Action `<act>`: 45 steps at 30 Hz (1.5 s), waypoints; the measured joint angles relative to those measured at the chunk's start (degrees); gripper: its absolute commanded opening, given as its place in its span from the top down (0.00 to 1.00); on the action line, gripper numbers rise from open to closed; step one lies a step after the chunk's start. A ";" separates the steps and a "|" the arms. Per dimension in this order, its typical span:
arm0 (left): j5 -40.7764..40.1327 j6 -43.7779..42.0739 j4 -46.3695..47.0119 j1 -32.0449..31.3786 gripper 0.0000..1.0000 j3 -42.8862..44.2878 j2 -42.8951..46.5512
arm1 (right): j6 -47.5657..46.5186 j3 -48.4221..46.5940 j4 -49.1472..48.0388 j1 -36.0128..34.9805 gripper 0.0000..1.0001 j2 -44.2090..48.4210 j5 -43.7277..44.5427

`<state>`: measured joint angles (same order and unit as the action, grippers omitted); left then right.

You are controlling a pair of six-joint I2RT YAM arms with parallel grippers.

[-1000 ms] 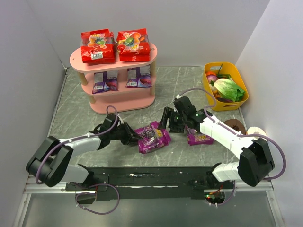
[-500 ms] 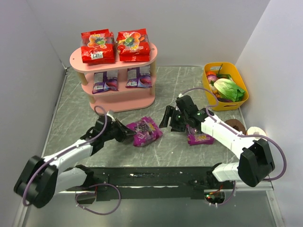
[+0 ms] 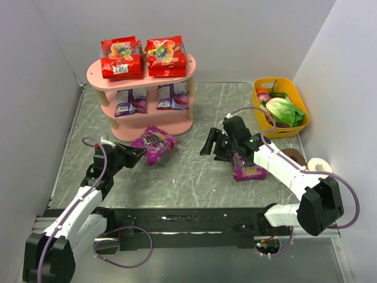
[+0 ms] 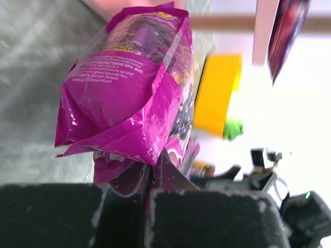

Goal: Place and organize the candy bags onto the shelf

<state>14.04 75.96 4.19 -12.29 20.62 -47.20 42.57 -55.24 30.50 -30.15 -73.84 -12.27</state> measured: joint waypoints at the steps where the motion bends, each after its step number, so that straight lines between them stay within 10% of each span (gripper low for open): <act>1: 0.00 0.24 0.50 1.03 0.99 -0.37 0.13 | -0.02 -0.02 0.00 0.09 0.21 0.00 -0.02; 16: -2.89 5.88 19.63 12.02 0.99 -2.67 -11.78 | -0.33 -1.11 0.42 2.23 0.21 -0.02 -0.85; 32: -5.97 17.77 51.67 13.33 0.98 0.31 -43.30 | -1.11 -1.11 0.83 4.61 0.22 -0.22 -2.40; 45: -10.97 20.26 42.45 13.09 0.50 5.57 -42.05 | -1.09 -1.11 1.31 5.77 0.22 0.33 -2.12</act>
<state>3.07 96.23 46.63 0.80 26.20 -89.25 41.47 -56.36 31.81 -24.38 -73.52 -14.39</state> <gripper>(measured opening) 0.440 0.777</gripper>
